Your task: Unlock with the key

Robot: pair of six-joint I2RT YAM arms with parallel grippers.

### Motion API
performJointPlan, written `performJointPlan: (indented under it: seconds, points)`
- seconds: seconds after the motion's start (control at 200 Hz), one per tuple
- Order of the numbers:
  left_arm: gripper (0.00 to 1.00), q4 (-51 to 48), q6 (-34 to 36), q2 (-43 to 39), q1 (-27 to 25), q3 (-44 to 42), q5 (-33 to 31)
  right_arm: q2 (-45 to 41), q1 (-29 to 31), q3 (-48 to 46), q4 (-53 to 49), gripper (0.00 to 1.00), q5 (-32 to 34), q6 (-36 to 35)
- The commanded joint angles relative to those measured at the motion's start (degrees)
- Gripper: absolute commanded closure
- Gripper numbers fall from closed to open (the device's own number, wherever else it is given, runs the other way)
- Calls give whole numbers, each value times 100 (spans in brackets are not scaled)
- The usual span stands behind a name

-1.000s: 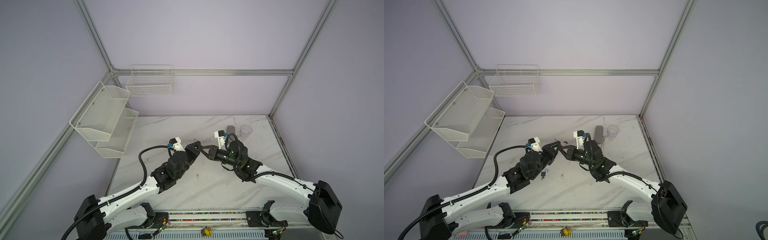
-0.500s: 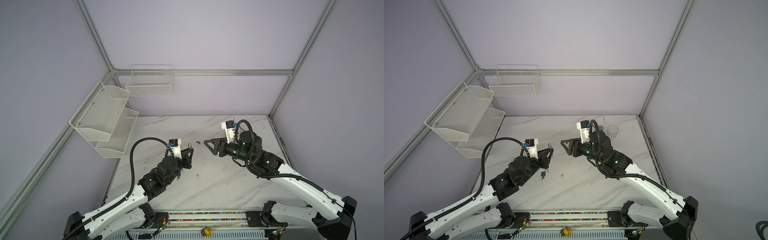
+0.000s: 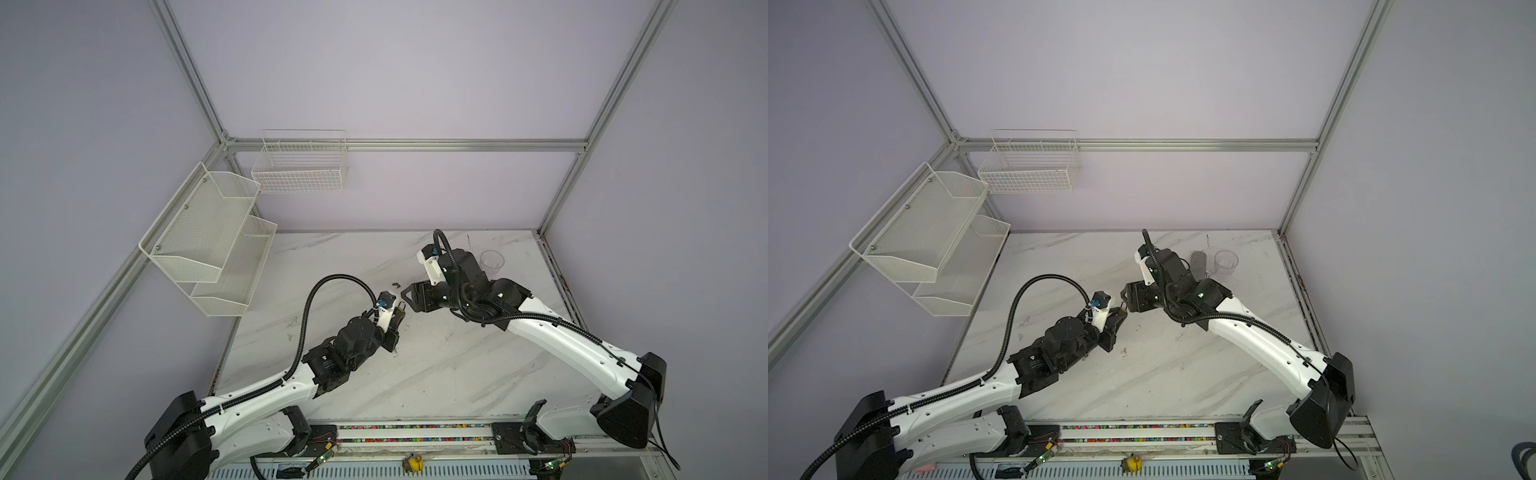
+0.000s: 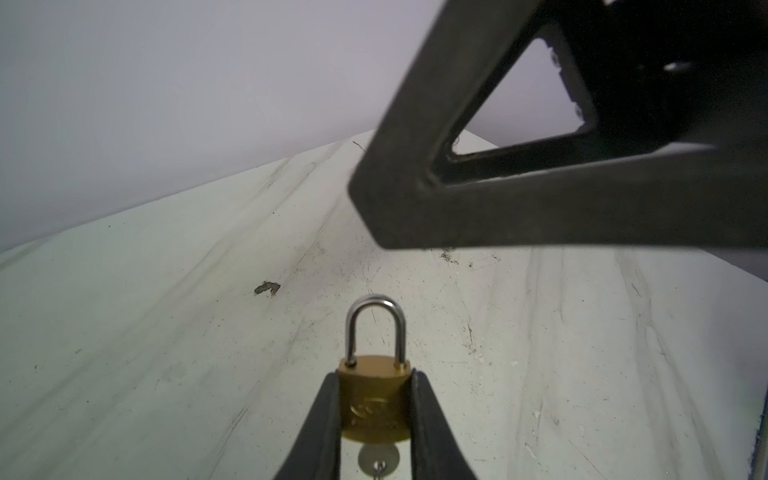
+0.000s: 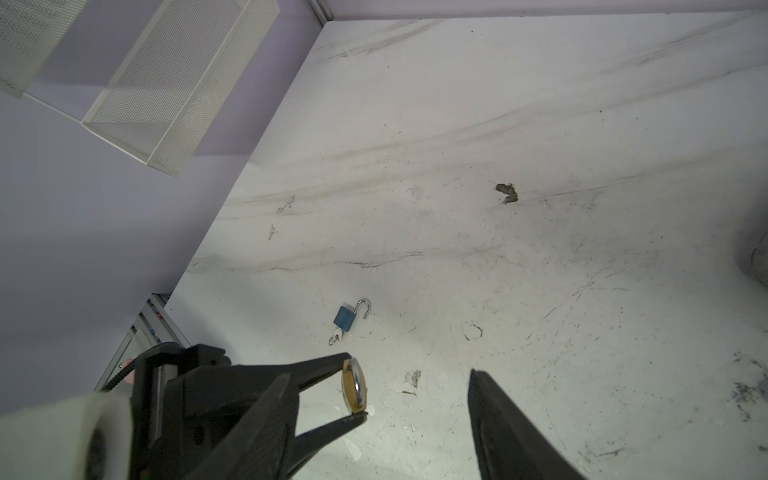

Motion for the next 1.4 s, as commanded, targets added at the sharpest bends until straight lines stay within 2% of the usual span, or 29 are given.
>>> performJointPlan:
  seconds: [0.0,0.155,0.52,0.74,1.03,1.16,1.255,1.315,1.395]
  points:
    - [100,583,294,-20,-22,-52,-72,236,-19,185,-353,32,341,-270]
    - [100,593,362,6,-24,-64,-99,441,-24,258,-374,32,352,-399]
    - [100,558,514,-76,-33,-158,-137,720,-26,502,-887,33,1049,-441]
    - [100,663,520,-199,-35,-262,-138,682,-26,450,-1011,33,602,-662]
    - [100,788,364,-88,-35,-373,-324,273,-81,201,-1044,32,701,-548]
    - [100,-56,-413,196,-28,-20,-517,-31,-543,-81,-803,30,797,-499]
    - [100,-1266,-1760,609,-73,562,-574,-310,-885,-481,-400,24,1272,-253]
    - [100,-2030,-2385,1000,-164,963,-595,-543,-1024,-760,-114,20,1679,-111]
    - [100,-2759,-3032,1570,-263,1457,-513,-757,-1328,-1250,456,16,1736,38]
